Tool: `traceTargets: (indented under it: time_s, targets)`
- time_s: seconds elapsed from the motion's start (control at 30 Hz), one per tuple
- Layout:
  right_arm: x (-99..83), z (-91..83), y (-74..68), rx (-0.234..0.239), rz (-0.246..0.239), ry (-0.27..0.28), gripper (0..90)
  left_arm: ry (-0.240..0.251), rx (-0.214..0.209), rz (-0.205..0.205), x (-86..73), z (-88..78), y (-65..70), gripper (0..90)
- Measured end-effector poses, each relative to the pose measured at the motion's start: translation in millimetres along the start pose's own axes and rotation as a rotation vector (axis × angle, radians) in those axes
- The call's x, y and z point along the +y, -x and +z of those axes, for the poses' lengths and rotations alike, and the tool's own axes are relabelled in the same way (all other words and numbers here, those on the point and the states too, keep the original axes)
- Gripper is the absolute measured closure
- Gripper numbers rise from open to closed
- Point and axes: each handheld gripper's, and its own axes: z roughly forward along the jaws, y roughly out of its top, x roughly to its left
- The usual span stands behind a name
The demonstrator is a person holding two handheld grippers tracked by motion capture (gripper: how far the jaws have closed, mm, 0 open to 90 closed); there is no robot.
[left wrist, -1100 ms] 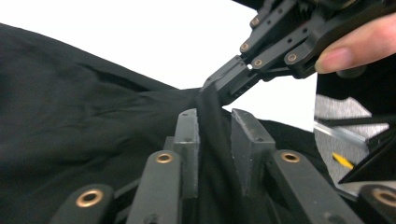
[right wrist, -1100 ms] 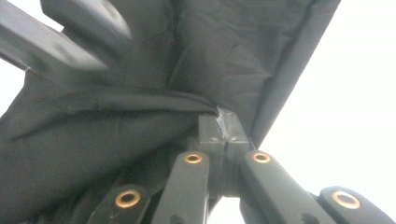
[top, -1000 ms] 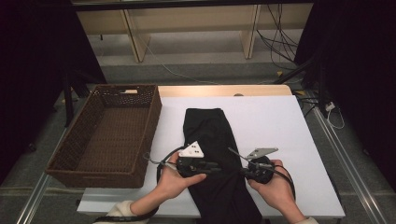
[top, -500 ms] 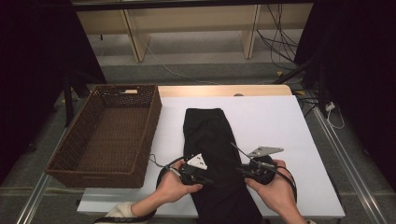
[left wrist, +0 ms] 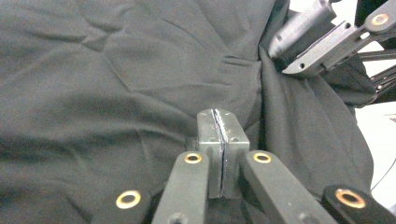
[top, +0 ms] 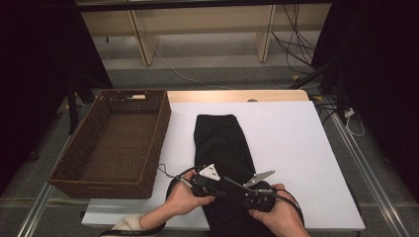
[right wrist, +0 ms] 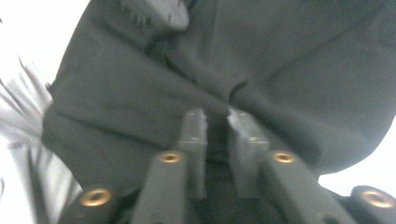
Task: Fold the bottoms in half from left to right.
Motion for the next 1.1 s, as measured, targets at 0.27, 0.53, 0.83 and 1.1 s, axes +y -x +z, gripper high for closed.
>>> traceTargets:
  time_s: [0.27,0.53,0.83,1.1]
  targets:
    - [-3.0,-3.2,3.6,-0.005,-0.003,-0.025,90.0,-0.004,-0.007,-0.008,-0.3,0.0,-1.1,88.5]
    - [0.1,-5.5,6.2,-0.026,0.017,0.093,71.8,-0.003,-0.004,0.000,0.0,1.0,-0.4,88.7]
    - [-1.9,3.4,-3.1,-0.056,-0.135,0.029,88.5,-0.001,-0.003,0.002,-0.6,1.2,-0.5,89.0]
    - [-9.5,-12.5,5.7,-0.050,-0.136,-0.008,90.0,0.000,0.000,0.005,-1.0,1.3,-0.3,89.2]
